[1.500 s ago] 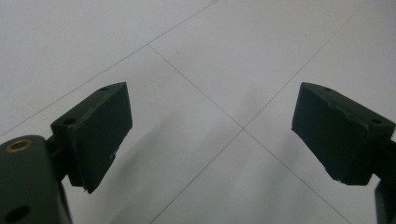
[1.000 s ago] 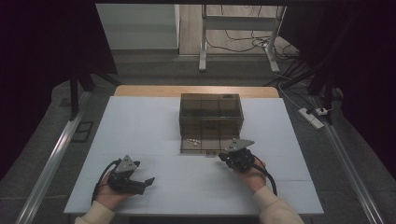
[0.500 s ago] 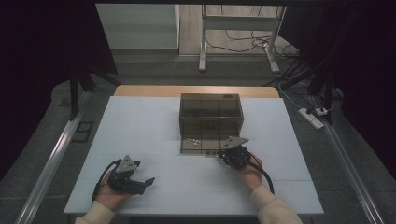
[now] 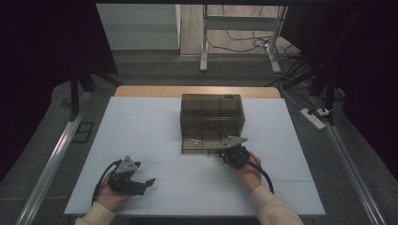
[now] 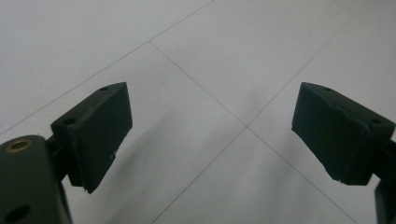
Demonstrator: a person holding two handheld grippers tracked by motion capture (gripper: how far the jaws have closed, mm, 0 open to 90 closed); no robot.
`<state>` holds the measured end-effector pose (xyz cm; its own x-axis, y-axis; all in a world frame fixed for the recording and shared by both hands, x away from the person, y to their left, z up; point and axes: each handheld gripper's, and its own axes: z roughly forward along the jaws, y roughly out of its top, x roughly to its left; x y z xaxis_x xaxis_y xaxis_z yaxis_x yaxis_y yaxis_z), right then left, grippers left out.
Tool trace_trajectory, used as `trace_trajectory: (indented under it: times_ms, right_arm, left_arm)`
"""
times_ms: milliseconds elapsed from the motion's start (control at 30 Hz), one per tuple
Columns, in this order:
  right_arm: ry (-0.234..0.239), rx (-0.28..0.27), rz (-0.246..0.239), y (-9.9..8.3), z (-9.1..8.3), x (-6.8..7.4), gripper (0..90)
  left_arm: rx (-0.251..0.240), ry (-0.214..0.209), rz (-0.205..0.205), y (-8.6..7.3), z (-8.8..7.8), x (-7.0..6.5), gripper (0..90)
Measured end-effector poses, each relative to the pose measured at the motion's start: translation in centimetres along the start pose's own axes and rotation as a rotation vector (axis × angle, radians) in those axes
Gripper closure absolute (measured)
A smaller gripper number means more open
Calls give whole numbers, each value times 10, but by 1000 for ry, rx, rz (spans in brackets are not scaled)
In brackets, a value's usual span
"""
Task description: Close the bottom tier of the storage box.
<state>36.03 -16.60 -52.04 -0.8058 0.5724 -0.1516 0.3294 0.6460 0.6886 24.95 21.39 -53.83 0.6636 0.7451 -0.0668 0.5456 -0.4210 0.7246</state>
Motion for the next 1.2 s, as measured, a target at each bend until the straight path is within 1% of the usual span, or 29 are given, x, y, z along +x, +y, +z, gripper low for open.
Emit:
trace_trajectory:
  times_ms: [33,67,100,300,433,533,733,1200]
  right_arm:
    - [-4,5,0,0,0,0,891]
    - [2,0,6,0,0,-1,891]
    - [5,-2,1,0,1,-1,891]
    - [-5,-9,1,1,3,-4,891]
    - [-13,-11,11,2,4,-8,891]
    - [-7,-17,22,2,5,-10,891]
    - [-13,-23,34,3,7,-13,891]
    - [-28,-25,51,7,16,-21,891]
  left_arm:
    - [0,0,0,0,0,0,120]
    - [0,0,1,0,0,0,120]
    - [1,0,2,0,0,0,120]
    - [1,0,2,0,0,0,120]
    - [2,-1,6,0,1,-1,119]
    - [2,-3,4,0,0,-1,120]
    - [-1,-8,5,1,0,-2,119]
    - [-1,-5,1,0,0,-1,119]
